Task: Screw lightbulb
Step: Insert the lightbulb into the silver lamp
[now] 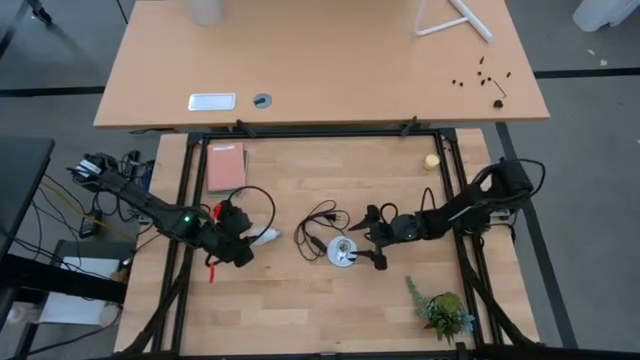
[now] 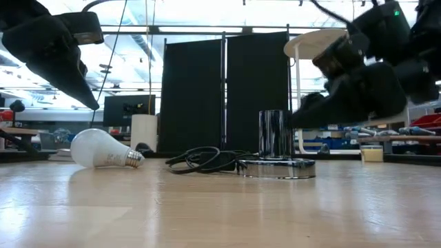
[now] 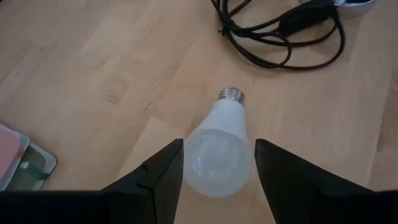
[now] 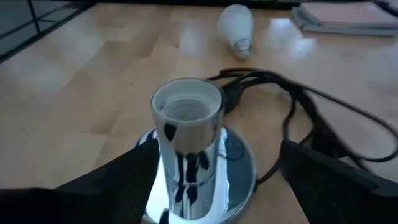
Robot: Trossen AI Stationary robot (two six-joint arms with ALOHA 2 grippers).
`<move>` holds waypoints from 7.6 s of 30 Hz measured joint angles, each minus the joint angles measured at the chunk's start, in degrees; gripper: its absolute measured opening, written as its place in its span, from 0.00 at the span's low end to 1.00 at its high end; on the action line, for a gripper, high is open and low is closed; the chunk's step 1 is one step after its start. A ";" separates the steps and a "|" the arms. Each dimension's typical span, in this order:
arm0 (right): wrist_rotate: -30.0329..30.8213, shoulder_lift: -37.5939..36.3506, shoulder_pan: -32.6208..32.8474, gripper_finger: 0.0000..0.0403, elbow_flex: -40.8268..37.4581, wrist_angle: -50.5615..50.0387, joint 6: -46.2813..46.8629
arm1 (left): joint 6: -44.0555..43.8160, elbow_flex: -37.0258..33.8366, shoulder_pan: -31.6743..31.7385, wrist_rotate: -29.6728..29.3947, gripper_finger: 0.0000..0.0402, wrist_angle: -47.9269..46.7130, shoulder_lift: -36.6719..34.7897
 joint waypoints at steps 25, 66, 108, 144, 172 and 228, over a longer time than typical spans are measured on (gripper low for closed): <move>-2.61 14.15 -0.14 0.85 6.64 10.45 -2.38 | -7.94 -0.09 -1.14 5.18 0.52 -2.01 6.66; -2.19 14.10 -2.06 0.85 6.49 7.70 5.02 | -35.18 -31.98 -30.71 -23.29 0.50 34.80 8.09; -2.42 14.10 -4.11 0.85 6.49 7.73 5.56 | 9.88 -32.13 -7.16 -18.22 0.90 62.07 8.20; -2.63 14.10 -3.98 0.82 6.49 7.61 6.74 | 24.41 -25.05 5.31 -3.65 0.88 92.26 38.79; -2.50 14.08 -4.04 0.76 6.47 8.33 6.61 | 24.26 -17.89 5.33 -3.91 0.66 92.43 39.71; 9.43 -22.56 3.87 0.74 6.40 -31.21 18.65 | 43.89 42.75 19.32 24.20 0.65 21.91 46.21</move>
